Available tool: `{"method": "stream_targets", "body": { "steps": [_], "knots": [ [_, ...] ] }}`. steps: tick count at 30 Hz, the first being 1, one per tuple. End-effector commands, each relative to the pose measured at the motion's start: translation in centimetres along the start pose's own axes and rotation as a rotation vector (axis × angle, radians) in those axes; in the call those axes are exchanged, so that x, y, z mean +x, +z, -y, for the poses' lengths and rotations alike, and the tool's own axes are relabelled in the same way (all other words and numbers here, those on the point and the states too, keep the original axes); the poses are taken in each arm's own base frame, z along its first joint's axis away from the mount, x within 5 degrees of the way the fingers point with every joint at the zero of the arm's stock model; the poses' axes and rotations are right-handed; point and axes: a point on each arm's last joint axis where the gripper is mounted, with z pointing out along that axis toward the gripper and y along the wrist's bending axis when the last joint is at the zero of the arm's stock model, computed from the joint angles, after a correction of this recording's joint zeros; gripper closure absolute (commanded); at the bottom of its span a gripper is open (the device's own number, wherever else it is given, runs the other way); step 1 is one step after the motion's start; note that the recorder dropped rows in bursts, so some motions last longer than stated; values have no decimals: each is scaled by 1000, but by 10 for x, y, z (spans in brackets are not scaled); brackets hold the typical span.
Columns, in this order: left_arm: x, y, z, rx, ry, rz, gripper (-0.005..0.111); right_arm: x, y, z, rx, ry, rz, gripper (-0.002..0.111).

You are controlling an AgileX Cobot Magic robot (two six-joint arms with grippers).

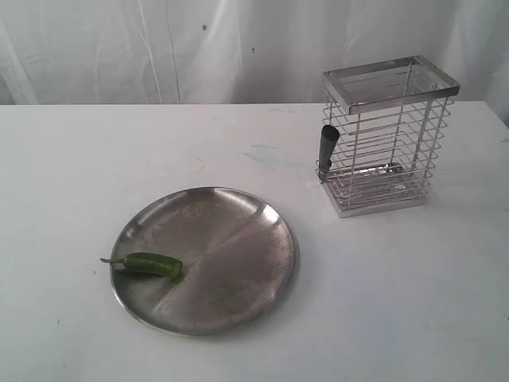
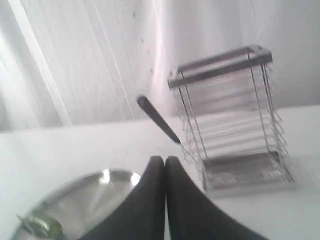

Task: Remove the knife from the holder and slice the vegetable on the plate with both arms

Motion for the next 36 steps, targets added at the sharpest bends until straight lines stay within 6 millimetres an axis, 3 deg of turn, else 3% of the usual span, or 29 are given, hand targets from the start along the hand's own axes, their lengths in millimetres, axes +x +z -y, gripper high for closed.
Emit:
{"method": "stream_targets", "body": {
  "steps": [1,7,10,13,16,21,26,28,32,36],
  "knots": [
    [1,0,0,-2,-8,0,107,-17,-2,-5,-64,88,204,108],
    [1,0,0,-2,-8,0,107,-36,-9,-10,-139,95,423,108],
    [1,0,0,-2,-8,0,107,-39,-11,-11,-169,167,452,108],
    [1,0,0,-2,-8,0,107,-34,-6,-10,-143,277,294,108],
    [1,0,0,-2,-8,0,107,-48,-4,-8,-2,223,30,108],
    [1,0,0,-2,-8,0,107,-106,3,-18,28,-148,-207,108],
    [1,0,0,-2,-8,0,107,-135,45,-28,-3,-389,-615,107],
    [1,0,0,-2,-8,0,107,-146,67,-33,-18,-406,-677,102],
    [1,0,0,-2,-8,0,107,-154,116,-44,-73,-425,-776,79],
    [1,0,0,-2,-8,0,107,-144,167,-55,-114,-421,-844,53]
  ]
}}
